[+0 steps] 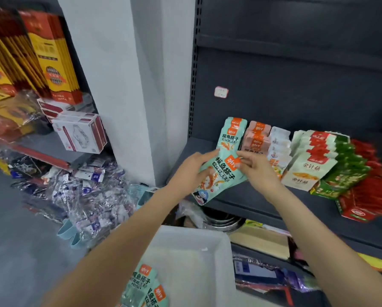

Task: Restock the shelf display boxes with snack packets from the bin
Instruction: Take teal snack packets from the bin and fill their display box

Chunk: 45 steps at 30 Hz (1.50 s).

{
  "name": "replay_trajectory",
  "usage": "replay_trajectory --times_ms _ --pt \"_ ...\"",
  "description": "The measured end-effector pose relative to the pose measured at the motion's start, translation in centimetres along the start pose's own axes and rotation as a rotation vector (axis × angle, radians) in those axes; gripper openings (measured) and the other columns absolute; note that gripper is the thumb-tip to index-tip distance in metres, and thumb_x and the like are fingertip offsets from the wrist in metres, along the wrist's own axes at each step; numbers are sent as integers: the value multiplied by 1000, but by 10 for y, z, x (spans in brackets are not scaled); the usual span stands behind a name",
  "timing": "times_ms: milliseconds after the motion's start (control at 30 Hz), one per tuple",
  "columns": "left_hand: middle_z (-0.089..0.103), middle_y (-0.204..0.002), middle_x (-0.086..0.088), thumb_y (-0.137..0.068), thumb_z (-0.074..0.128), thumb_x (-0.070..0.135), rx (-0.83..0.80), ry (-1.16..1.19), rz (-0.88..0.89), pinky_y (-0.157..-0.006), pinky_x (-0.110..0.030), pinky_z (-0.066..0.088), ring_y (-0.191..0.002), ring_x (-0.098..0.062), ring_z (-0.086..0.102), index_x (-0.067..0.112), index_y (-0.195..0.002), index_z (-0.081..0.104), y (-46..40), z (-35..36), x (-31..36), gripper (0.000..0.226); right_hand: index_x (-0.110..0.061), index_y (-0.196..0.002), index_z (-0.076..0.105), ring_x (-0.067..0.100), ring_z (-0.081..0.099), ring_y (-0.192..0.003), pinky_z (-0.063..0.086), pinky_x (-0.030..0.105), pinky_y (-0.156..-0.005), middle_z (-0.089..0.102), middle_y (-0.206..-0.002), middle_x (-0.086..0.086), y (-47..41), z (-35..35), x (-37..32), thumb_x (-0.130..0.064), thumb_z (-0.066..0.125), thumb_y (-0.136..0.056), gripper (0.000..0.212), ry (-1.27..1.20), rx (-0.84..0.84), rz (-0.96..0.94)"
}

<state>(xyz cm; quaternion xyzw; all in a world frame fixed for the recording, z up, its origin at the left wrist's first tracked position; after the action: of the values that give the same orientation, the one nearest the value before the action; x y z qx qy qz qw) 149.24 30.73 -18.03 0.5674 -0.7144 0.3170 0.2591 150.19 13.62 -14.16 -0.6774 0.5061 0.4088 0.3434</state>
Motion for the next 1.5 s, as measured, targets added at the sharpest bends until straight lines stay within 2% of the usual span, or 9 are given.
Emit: replay_trajectory --times_ms 200,367,433,533,700,933,1167,1300,1500 --pt "56 -90 4 -86 66 15 108 51 -65 -71 -26 49 -73 -5 52 22 -123 53 -107 17 9 40 -7 -107 65 10 58 -90 48 23 -85 62 -96 -2 -92 -60 18 -5 63 -88 20 191 135 -89" --pt "60 -88 -1 -84 68 16 204 58 -117 -63 -27 51 -70 -11 58 13 -94 59 -180 37 -3 14 -11 -102 70 6 58 -90 41 17 -80 66 -97 -4 -165 -88 45 -11 67 -86 16 302 166 -95" --pt "61 -90 -1 -85 67 15 219 65 -131 -61 -21 49 -71 -9 59 14 -91 57 -198 43 -10 11 -17 -99 71 10 61 -93 46 26 -85 69 -96 -5 -189 -90 55 -14 66 -86 14 324 176 -99" --pt "63 -95 -1 -87 64 14 244 123 -179 -64 -22 53 -76 -8 62 15 -91 57 -217 52 -25 8 -22 -100 71 14 63 -99 50 39 -88 70 -99 -6 -213 -88 64 -15 65 -87 16 337 152 -96" --pt "66 -97 -1 -87 65 16 195 165 -263 -67 -23 55 -82 -11 65 14 -99 59 -230 61 -45 13 -19 -108 68 13 61 -100 37 20 -73 69 -107 0 -236 -83 76 -13 63 -89 21 459 93 -59" --pt "67 -107 0 -87 65 19 122 56 -254 -76 -38 57 -90 -14 65 20 -114 50 -233 67 -47 30 -22 -111 69 16 61 -106 44 24 -79 68 -113 0 -244 -85 86 -11 60 -91 24 504 65 -33" --pt "69 -103 1 -86 67 23 80 -47 -311 -70 -34 58 -83 -12 66 19 -107 51 -227 66 -53 27 -22 -112 69 14 60 -109 42 22 -78 66 -118 -2 -246 -79 81 -13 60 -91 24 565 -14 -43" --pt "70 -100 1 -83 70 24 6 -96 -313 -61 -20 51 -76 -8 62 19 -101 53 -229 61 -55 25 -21 -111 69 17 59 -111 46 28 -86 66 -117 1 -248 -75 81 -10 60 -91 25 551 -38 -24" --pt "70 -102 -1 -83 71 22 9 -83 -287 -75 -34 55 -89 -18 66 17 -103 58 -237 62 -52 24 -17 -109 70 16 59 -111 43 22 -86 67 -115 3 -251 -80 85 -6 59 -91 24 482 50 -26"
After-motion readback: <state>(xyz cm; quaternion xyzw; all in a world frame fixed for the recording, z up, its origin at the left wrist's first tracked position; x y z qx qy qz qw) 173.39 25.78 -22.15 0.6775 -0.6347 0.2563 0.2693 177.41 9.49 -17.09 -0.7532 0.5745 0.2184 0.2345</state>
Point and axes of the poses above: each hand's wrist, its own y-axis away from the middle knuckle, its own z-axis out of the palm, x = y × z, the point moved 2 cm from there along -y, towards the middle knuckle
